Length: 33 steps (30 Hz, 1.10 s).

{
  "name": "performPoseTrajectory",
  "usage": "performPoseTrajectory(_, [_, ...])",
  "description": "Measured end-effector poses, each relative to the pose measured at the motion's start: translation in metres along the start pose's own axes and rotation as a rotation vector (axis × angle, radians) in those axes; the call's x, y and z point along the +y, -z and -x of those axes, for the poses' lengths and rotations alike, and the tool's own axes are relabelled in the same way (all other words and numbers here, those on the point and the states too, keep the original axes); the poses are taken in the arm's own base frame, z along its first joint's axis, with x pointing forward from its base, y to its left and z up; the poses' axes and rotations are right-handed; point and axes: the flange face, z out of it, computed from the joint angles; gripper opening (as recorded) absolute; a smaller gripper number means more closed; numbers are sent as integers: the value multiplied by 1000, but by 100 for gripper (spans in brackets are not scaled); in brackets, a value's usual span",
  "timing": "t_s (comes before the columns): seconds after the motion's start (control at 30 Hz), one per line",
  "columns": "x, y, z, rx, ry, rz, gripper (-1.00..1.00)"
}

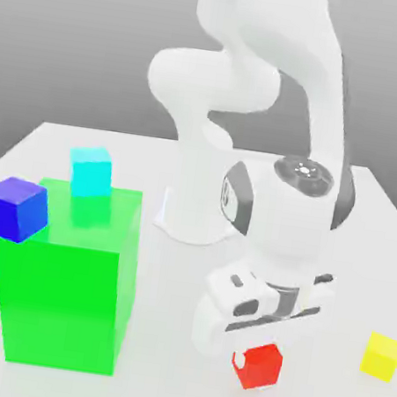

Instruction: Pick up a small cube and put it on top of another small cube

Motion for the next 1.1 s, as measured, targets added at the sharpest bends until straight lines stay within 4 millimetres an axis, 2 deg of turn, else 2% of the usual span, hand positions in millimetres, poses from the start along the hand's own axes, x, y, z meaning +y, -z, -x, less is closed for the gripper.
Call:
performPoseTrajectory(0.03, [0,15,-12,11,-37,-17,-100])
performPoseTrajectory(0.1, [19,43,-40,18,-156,-27,-100])
performPoseTrajectory(0.2, [71,85,-83,21,-384,-29,-100])
performPoseTrajectory(0.3, [123,130,-111,19,-594,-30,-100])
performPoseTrajectory(0.47, [206,209,-130,14,-918,-35,-100])
performPoseTrajectory(0.6, [285,272,-121,7,-1196,-35,-100])
performPoseTrajectory(0.63, [298,272,-116,3,-1238,-15,-100])
performPoseTrajectory(0.67, [304,264,-114,1,-1260,-4,-100])
performPoseTrajectory(0.73, [309,237,-113,-1,-1276,4,-100])
performPoseTrajectory(0.77, [310,222,-112,-1,-1279,6,100])
performPoseTrajectory(0.93, [310,222,-112,-1,-1279,6,100])
performPoseTrajectory(0.97, [311,215,-111,0,-1280,9,100])
performPoseTrajectory(1.03, [311,229,-112,1,-1281,12,100])
performPoseTrajectory(1.1, [311,257,-112,1,-1281,12,100])
